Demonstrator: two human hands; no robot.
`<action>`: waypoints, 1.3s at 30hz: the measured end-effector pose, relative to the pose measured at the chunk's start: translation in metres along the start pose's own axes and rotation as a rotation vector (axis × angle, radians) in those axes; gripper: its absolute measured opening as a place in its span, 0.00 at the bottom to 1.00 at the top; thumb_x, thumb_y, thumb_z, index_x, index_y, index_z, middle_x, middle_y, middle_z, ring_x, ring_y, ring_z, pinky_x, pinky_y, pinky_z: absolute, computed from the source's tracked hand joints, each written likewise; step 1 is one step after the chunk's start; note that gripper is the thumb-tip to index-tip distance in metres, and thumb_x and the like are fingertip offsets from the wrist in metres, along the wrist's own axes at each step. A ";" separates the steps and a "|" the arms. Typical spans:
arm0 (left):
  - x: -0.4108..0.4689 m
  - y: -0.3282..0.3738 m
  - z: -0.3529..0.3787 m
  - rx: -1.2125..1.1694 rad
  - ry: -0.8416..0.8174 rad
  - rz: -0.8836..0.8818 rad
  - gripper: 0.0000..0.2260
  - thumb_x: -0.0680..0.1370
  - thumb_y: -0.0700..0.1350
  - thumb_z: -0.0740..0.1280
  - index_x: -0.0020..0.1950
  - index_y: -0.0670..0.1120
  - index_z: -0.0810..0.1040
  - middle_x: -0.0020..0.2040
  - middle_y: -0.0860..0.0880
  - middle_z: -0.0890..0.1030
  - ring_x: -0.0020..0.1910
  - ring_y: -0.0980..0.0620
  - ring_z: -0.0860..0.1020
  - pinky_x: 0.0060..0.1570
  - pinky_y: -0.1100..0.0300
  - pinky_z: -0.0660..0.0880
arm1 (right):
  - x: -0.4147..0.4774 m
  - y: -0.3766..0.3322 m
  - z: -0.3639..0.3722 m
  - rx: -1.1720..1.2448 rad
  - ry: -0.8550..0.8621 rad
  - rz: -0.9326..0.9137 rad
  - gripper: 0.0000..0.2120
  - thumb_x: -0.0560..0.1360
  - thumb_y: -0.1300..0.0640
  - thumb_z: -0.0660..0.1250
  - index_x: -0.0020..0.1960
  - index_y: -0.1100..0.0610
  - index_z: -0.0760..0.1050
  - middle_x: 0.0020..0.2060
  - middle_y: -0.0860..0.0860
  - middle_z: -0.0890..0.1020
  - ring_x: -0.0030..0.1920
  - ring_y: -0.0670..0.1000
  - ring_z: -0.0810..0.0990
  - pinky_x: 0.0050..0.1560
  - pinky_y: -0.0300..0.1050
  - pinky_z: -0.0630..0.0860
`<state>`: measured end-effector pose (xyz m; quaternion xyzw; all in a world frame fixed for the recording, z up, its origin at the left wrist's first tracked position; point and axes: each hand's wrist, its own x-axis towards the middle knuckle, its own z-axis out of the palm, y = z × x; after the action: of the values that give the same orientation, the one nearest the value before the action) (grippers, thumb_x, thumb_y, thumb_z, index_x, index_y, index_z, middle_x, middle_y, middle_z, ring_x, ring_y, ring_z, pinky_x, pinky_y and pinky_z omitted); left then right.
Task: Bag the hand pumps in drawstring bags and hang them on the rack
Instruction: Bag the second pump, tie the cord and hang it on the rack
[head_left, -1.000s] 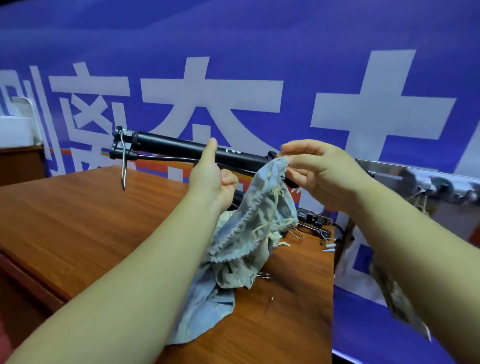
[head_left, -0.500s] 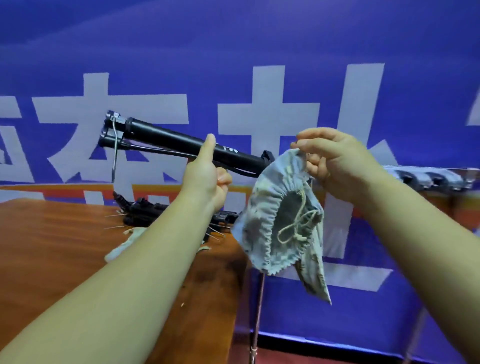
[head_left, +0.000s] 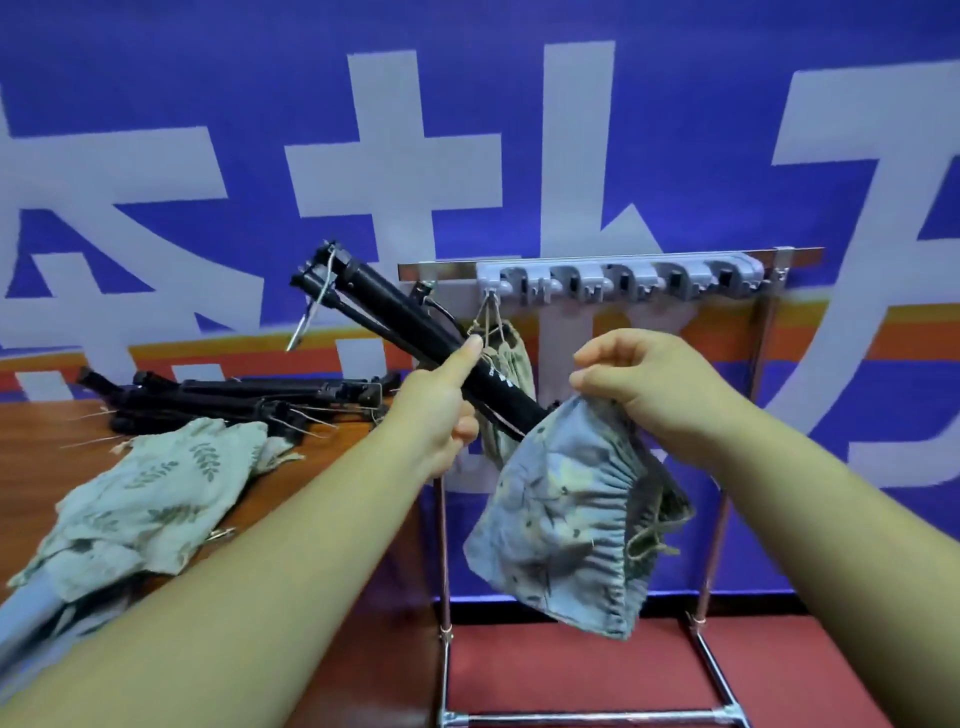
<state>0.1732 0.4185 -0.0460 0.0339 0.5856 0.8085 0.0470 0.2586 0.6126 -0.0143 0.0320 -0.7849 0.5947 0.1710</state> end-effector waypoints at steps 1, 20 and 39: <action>-0.001 -0.016 0.001 0.054 -0.015 -0.040 0.14 0.77 0.54 0.74 0.45 0.46 0.74 0.36 0.50 0.68 0.23 0.56 0.57 0.19 0.64 0.56 | -0.005 0.013 -0.001 0.005 -0.004 0.033 0.06 0.71 0.65 0.75 0.44 0.56 0.80 0.27 0.46 0.79 0.23 0.42 0.71 0.26 0.34 0.66; -0.007 -0.103 -0.026 0.558 -0.264 -0.046 0.15 0.78 0.63 0.65 0.49 0.53 0.78 0.34 0.46 0.65 0.25 0.53 0.60 0.27 0.60 0.58 | -0.026 0.126 0.040 0.054 -0.257 0.418 0.18 0.67 0.66 0.79 0.53 0.56 0.78 0.48 0.56 0.85 0.42 0.48 0.84 0.37 0.37 0.77; -0.004 -0.081 -0.024 0.166 -0.238 0.007 0.03 0.81 0.47 0.68 0.54 0.51 0.77 0.34 0.53 0.77 0.23 0.56 0.67 0.23 0.63 0.59 | -0.004 0.116 0.076 -0.113 -0.343 0.424 0.19 0.59 0.51 0.81 0.46 0.56 0.84 0.38 0.56 0.82 0.37 0.52 0.79 0.42 0.50 0.74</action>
<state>0.1774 0.4206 -0.1304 0.1353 0.6407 0.7477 0.1105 0.2152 0.5736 -0.1399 -0.0425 -0.8235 0.5583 -0.0913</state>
